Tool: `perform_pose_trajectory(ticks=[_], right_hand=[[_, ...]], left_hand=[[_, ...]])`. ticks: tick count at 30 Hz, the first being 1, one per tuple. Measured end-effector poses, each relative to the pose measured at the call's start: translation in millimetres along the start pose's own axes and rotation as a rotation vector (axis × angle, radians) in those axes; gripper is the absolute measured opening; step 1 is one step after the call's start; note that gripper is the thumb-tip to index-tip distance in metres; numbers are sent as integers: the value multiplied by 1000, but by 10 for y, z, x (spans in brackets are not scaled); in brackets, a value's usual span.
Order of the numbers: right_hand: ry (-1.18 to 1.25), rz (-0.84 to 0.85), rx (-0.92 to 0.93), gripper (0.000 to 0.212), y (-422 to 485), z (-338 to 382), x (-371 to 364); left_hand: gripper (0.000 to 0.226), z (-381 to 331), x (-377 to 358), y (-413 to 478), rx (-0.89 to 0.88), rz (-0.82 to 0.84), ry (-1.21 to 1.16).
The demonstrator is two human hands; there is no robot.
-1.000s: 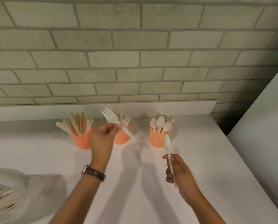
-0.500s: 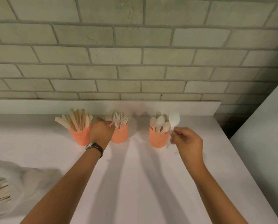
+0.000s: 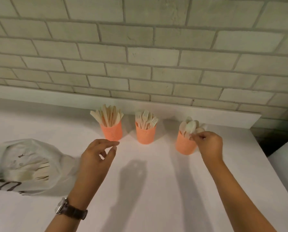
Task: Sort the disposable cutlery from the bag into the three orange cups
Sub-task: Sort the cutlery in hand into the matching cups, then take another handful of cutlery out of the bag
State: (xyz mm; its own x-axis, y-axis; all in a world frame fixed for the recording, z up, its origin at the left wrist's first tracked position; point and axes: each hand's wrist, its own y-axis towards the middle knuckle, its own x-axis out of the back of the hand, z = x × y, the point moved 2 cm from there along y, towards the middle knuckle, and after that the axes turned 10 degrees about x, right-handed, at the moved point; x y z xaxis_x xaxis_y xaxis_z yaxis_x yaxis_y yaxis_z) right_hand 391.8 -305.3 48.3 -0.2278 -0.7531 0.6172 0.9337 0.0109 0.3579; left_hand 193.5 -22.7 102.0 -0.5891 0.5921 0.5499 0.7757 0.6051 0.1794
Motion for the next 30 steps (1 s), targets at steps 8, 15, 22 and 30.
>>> perform_pose_trajectory(ticks=[8, 15, 22, 30], right_hand=[[-101, -4, 82, 25, -898, 859, -13], [107, 64, 63, 35, -1712, 1840, -668], [331, 116, 218, 7, -2081, 2960, -1475], [51, 819, 522, 31, -2154, 3457, -2666]], left_hand=[[22, 469, 1272, 286, -98, -118, 40], [30, 1323, 2213, 817, -185, -11, 454], [28, 1866, 2327, 874, -49, 243, 418], [68, 2049, 2406, 915, 63, 295, 307]])
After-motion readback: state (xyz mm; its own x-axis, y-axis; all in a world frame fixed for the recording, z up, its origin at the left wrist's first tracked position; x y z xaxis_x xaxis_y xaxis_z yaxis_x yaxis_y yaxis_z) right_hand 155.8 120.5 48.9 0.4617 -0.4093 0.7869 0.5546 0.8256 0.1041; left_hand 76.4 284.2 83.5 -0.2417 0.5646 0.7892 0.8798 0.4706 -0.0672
